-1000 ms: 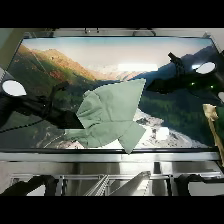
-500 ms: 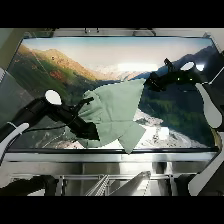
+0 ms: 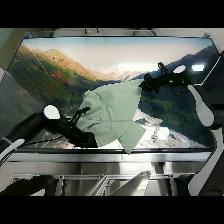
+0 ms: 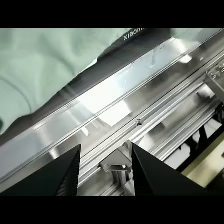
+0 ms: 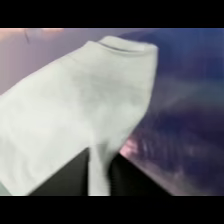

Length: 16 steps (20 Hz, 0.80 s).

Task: Fold the shirts.

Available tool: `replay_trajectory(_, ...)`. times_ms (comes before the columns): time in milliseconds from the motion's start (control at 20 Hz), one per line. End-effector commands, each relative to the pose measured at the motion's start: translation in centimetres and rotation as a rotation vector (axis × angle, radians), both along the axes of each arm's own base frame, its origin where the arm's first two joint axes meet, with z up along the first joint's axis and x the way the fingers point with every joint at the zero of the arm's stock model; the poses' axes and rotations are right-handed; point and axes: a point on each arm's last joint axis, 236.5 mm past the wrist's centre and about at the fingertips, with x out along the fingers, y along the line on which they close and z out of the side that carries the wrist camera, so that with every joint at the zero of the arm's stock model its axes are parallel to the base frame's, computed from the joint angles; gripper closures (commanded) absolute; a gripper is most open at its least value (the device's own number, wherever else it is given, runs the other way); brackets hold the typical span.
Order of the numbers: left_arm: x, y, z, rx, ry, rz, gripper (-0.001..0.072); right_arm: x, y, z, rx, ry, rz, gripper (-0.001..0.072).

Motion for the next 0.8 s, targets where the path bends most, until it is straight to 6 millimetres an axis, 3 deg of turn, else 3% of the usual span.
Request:
replay_trajectory(0, 0.1, 2.8, 0.8, 0.030, -0.080, 0.149, 0.0357, 1.2, 2.0, 2.1, 0.096, -0.075, -0.001, 0.0690)
replay_trajectory(150, -1.1, 4.1, 0.5, 0.020, -0.108, 0.357, 0.0356, 1.2, 2.0, 2.1, 0.094, -0.085, 0.004, 0.0689)
replay_trajectory(200, -1.5, 3.9, 0.5, -0.013, -0.122, 0.399, 0.0293, 1.4, 1.9, 2.2, 0.093, -0.088, 0.000, 0.0690)
replay_trajectory(250, -1.7, 3.7, 0.5, -0.038, -0.129, 0.438, 0.0057, 1.4, 1.9, 2.2, 0.092, -0.090, -0.003, 0.0689)
replay_trajectory(300, -1.9, 3.7, 0.2, -0.050, -0.116, 0.493, -0.0011, 1.5, 2.0, 2.3, 0.099, -0.090, -0.006, 0.0690)
replay_trajectory(400, -1.7, 4.0, -0.6, -0.064, -0.152, 0.551, -0.0011, 1.7, 2.3, 2.7, 0.123, -0.091, -0.017, 0.0689)
replay_trajectory(600, 0.8, 4.4, -1.4, -0.102, -0.206, 0.702, -0.0010, 1.9, 2.5, 3.1, 0.142, -0.093, -0.028, 0.0689)
replay_trajectory(750, 0.3, 4.5, -3.4, -0.045, -0.118, 0.701, -0.0010, 1.9, 2.5, 3.1, 0.143, -0.092, -0.029, 0.0689)
